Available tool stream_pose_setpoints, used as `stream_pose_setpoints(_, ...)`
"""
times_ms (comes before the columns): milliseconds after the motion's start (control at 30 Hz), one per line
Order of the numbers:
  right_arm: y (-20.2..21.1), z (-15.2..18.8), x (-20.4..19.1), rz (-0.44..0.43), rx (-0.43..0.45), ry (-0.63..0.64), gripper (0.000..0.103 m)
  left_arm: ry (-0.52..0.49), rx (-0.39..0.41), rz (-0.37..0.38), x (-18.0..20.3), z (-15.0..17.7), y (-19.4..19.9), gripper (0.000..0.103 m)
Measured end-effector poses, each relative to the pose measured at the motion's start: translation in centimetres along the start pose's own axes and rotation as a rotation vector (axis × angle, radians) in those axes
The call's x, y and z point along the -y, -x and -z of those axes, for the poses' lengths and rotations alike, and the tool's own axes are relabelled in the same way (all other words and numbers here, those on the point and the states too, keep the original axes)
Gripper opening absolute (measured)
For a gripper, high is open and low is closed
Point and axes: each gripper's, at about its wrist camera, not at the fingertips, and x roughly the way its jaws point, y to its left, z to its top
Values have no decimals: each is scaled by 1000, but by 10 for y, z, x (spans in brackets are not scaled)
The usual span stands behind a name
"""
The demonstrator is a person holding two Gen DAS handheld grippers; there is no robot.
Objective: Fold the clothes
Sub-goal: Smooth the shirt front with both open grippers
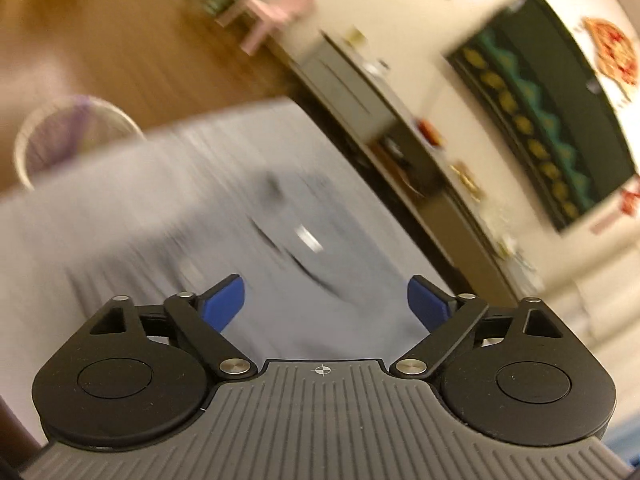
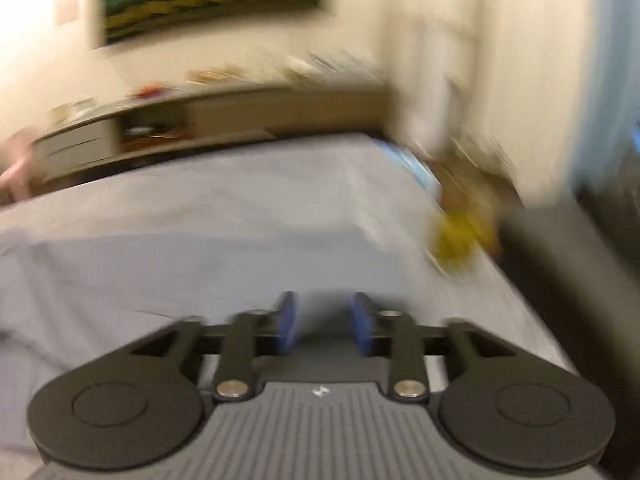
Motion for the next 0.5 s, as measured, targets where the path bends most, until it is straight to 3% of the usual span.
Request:
stream_pose_setpoints(133, -5, -21, -116, -249, 35, 283, 62, -40, -49, -59, -17, -33, -42, 82)
stream_pose_setpoints(267, -23, -17, -236, -440, 38, 549, 70, -175, -147, -115, -14, -44, -102, 83)
stream_pose_setpoints(367, -41, -13, -297, -474, 57, 700, 75, -253, -228, -96, -14, -42, -144, 82)
stream_pose_setpoints(500, -60, -10, -331, -484, 13, 774, 75, -339, -286, -75, -18, -39, -185, 82)
